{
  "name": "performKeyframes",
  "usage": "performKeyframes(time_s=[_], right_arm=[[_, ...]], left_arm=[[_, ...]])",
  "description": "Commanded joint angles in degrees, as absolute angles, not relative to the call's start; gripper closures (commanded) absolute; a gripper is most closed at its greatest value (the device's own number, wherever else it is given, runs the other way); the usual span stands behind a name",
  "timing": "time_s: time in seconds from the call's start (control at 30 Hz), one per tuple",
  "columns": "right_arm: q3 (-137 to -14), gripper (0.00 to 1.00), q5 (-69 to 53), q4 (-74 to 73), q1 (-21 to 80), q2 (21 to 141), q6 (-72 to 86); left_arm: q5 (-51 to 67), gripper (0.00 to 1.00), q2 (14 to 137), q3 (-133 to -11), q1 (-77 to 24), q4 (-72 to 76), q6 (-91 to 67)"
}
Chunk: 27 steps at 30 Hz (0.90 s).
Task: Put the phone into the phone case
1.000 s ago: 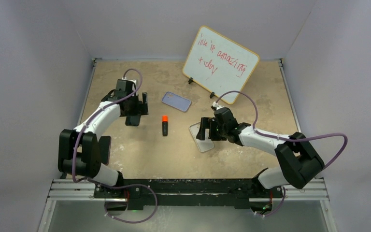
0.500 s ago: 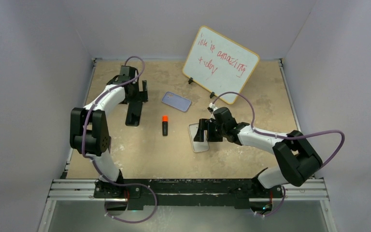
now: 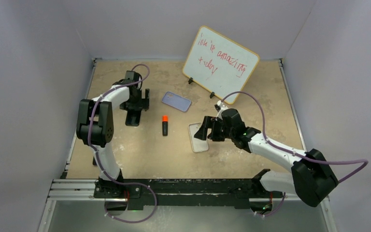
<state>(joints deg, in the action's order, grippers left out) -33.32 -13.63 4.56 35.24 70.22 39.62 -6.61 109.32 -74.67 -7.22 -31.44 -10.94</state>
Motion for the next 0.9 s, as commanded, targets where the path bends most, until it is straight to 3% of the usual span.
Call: performKeyframes(time_s=[0.0, 0.4, 0.87], right_arm=[[-32.98, 0.17, -14.06, 6.55, 35.42, 68.30, 41.57], [-28.01, 0.18, -15.88, 11.39, 35.44, 66.36, 45.55], [-28.91, 0.15, -15.39, 9.26, 35.59, 64.48, 45.50]], left_arm=[[-6.41, 0.01, 109.97, -75.96, -6.90, -31.03, -9.11], [-7.88, 0.01, 112.61, -76.20, -6.50, -32.87, -8.51], [-8.45, 0.00, 107.65, -75.74, -5.92, -32.14, -6.88]])
